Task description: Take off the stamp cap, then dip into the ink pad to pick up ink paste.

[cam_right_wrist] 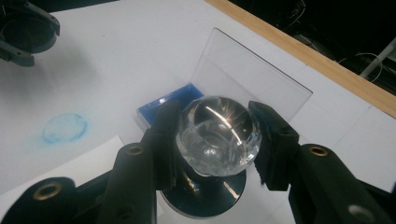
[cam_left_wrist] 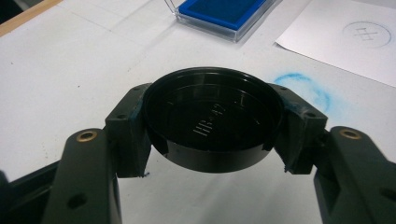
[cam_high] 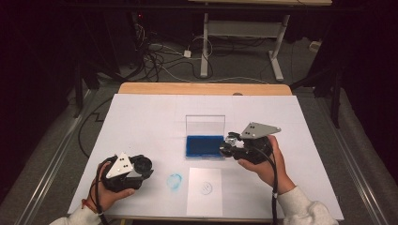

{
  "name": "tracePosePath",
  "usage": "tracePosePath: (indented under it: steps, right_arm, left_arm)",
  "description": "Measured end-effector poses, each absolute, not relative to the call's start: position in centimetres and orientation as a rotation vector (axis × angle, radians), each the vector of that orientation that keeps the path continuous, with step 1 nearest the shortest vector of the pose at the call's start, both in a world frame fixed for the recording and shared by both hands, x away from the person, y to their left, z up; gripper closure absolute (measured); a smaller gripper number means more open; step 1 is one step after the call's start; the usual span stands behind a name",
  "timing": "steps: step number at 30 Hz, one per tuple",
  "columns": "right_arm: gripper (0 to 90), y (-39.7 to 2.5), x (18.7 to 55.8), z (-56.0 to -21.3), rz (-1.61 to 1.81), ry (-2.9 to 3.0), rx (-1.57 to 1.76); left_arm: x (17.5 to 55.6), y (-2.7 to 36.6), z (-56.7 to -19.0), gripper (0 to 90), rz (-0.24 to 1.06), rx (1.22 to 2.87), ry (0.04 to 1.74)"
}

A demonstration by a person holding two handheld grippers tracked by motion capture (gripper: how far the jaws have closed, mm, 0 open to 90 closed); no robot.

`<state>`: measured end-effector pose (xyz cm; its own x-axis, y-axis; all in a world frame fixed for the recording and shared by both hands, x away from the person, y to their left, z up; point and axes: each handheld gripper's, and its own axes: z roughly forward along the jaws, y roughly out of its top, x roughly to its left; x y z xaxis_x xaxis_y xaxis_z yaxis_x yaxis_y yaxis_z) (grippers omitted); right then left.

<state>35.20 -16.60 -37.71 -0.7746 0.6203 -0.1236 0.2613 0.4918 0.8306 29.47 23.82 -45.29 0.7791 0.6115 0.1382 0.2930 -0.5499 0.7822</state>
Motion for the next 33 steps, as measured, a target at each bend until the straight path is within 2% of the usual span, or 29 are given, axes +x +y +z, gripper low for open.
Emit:
tracePosePath:
  steps: [24,33]
  right_arm:
    - [57.0,-13.9,37.0,-37.0,1.193,2.346,0.704]
    - [57.0,-12.6,38.4,-37.7,1.164,2.370,0.718]
  left_arm:
    - [29.3,24.3,-45.1,36.5,0.486,2.141,0.668]
    - [29.4,24.2,-45.0,36.5,0.494,2.147,0.670]
